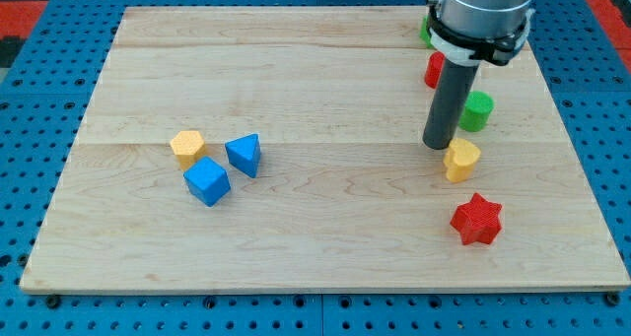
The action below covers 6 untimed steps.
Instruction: Move the green circle towards the center
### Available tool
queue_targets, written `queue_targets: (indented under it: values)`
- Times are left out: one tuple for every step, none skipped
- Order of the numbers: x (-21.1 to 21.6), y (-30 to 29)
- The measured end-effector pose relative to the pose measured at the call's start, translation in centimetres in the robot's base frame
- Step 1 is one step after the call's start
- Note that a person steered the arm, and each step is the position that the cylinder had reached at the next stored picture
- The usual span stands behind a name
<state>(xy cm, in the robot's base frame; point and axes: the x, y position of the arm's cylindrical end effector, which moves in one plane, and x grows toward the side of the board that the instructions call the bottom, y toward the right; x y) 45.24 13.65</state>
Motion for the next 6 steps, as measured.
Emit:
queue_targets:
  values:
    - [-1.1,0.7]
    - [-1.0,1.6]
    - [0.4,1.6]
    - [1.7,1.6]
    - [-0.1,6.7]
    - [-1.3,13.6]
